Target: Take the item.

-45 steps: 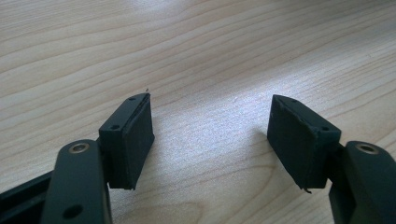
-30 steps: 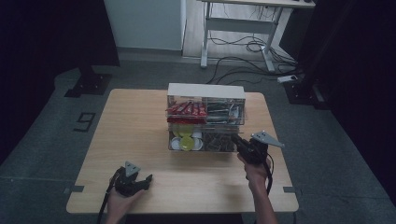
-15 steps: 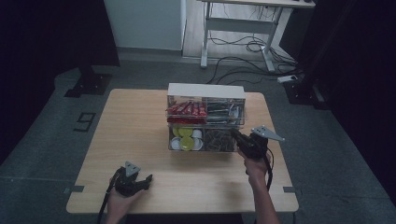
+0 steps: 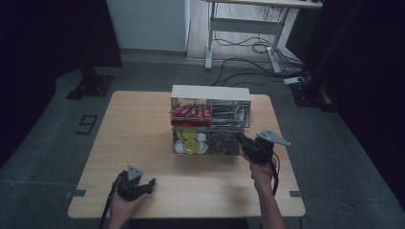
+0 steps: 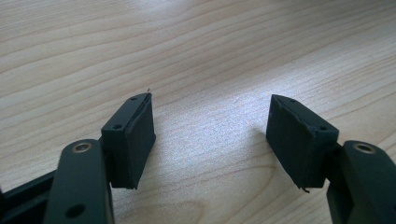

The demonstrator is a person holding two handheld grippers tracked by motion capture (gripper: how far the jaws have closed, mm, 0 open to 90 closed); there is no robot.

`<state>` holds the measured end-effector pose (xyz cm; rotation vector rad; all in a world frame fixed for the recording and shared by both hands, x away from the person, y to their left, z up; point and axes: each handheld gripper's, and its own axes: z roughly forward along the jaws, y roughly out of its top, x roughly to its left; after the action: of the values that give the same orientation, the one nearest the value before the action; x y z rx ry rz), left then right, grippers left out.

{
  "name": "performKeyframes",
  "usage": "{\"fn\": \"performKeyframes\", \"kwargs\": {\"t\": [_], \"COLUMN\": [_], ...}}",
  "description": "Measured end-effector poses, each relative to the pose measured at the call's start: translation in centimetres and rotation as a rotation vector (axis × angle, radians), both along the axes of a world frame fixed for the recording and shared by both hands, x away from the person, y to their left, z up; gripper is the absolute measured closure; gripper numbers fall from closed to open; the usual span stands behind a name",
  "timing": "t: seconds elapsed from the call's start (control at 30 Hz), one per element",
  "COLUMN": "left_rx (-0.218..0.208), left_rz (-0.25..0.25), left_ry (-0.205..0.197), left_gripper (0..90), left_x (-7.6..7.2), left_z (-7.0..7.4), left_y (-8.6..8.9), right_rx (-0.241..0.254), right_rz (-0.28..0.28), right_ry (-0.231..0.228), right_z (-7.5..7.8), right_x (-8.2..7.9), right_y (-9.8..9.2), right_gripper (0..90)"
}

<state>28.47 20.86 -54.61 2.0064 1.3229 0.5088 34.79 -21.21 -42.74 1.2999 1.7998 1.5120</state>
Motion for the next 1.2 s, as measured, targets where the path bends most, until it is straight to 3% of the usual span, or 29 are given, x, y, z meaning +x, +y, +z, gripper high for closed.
{"fn": "performKeyframes", "kwargs": {"t": [0.2,0.53,0.77,0.97,1.2], "left_rx": [-0.024,-0.045,-0.057,-0.059,-0.053], "left_rz": [0.022,0.002,0.003,-0.017,-0.035], "left_ry": [-0.012,-0.02,-0.026,-0.058,-0.066], "left_gripper": [33.1,33.2,33.7,34.3,34.5], "left_x": [-0.1,0.0,0.7,1.2,1.6], "left_z": [0.1,0.9,2.4,4.0,4.6], "left_y": [0.2,-0.8,-1.6,-2.7,-3.6], "right_rx": [-0.002,-0.004,0.002,-0.002,-0.005], "right_rz": [0.002,0.012,0.016,0.012,0.013], "right_ry": [-0.003,-0.011,-0.011,-0.01,-0.005], "right_z": [0.0,-0.1,-0.1,0.0,0.0], "right_x": [0.1,0.1,0.1,0.1,0.1], "right_y": [0.0,-0.2,-0.4,-0.6,-0.7], "right_gripper": [89.0,88.7,88.7,88.8,88.8]}}
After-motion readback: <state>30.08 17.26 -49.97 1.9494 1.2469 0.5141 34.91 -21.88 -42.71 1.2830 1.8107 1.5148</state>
